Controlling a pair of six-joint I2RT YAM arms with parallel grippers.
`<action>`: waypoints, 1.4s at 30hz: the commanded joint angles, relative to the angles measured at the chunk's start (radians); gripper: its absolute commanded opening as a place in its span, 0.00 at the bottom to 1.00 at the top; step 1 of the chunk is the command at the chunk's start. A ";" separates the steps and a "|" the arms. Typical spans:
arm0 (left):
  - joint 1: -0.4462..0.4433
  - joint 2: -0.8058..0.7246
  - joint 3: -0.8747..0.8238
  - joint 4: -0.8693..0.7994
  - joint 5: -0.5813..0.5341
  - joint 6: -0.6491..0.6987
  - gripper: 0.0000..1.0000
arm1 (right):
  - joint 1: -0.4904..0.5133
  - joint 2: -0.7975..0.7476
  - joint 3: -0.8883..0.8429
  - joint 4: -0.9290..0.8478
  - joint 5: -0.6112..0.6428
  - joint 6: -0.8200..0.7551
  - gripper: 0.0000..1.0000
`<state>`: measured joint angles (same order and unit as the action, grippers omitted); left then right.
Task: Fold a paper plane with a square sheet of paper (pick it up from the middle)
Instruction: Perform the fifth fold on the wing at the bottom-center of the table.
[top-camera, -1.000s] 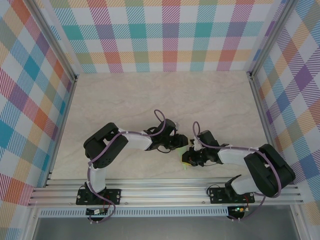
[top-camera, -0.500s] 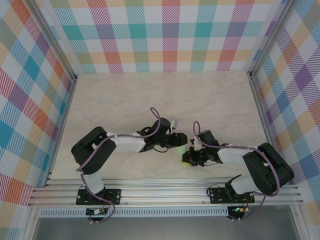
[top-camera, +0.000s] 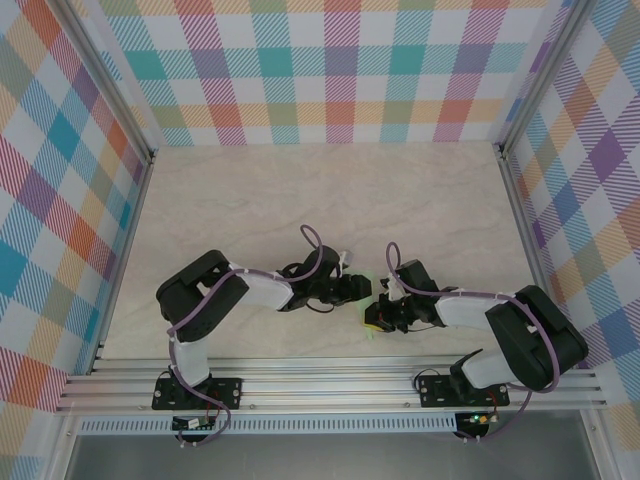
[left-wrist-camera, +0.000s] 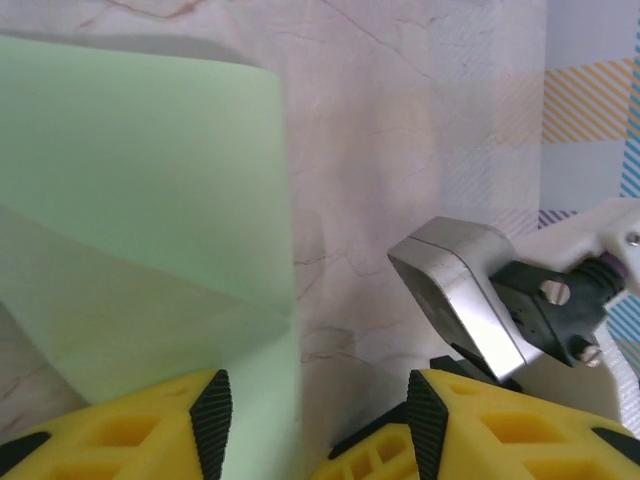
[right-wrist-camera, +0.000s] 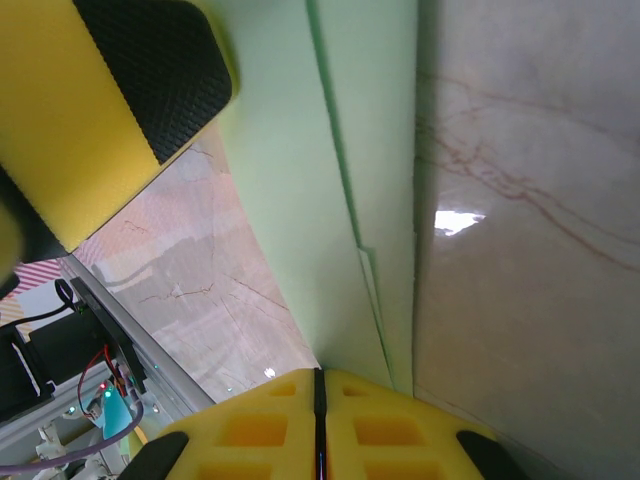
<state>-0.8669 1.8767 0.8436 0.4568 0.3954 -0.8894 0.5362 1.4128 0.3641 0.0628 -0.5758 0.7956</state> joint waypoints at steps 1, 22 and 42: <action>0.014 0.033 -0.025 -0.006 -0.092 0.013 0.51 | 0.019 0.075 -0.028 -0.043 0.071 -0.044 0.09; 0.173 0.121 0.072 0.000 -0.006 0.079 0.50 | 0.020 0.071 -0.031 -0.075 0.045 -0.094 0.09; 0.207 0.132 0.175 -0.182 -0.067 0.153 0.52 | 0.019 0.044 -0.001 -0.104 0.047 -0.095 0.09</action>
<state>-0.6884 1.9686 1.0027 0.3565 0.4587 -0.7944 0.5354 1.4166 0.3836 0.0204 -0.5774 0.7391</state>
